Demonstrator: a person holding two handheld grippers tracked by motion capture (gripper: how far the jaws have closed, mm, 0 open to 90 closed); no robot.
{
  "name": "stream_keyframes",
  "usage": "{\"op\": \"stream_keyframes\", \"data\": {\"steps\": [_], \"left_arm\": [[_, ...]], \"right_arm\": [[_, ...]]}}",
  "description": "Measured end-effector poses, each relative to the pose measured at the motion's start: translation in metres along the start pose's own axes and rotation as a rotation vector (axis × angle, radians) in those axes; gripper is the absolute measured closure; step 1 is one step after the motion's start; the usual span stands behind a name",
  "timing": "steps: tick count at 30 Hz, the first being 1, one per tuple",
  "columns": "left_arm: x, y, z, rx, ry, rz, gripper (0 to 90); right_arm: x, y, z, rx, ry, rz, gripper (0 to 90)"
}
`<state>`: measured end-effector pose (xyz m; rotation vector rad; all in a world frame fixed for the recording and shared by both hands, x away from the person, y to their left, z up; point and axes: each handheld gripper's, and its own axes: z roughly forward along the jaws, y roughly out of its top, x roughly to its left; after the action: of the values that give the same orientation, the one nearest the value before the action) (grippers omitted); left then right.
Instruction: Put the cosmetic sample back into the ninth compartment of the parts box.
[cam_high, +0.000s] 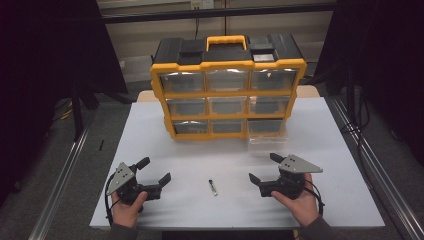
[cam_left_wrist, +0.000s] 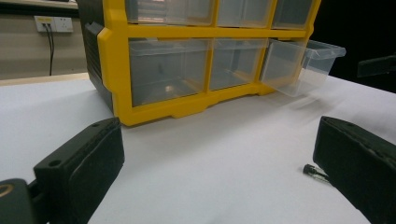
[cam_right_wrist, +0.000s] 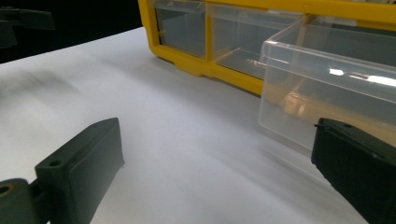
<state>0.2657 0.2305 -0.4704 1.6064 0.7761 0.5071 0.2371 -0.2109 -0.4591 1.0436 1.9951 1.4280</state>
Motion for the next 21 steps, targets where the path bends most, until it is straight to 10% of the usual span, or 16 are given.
{"op": "stream_keyframes", "data": {"steps": [21], "left_arm": [[-0.003, 0.000, 0.002, 0.002, -0.011, 0.009, 2.1]], "right_arm": [[0.020, 0.005, 0.027, 0.048, 0.072, -0.008, 1.6]]}}
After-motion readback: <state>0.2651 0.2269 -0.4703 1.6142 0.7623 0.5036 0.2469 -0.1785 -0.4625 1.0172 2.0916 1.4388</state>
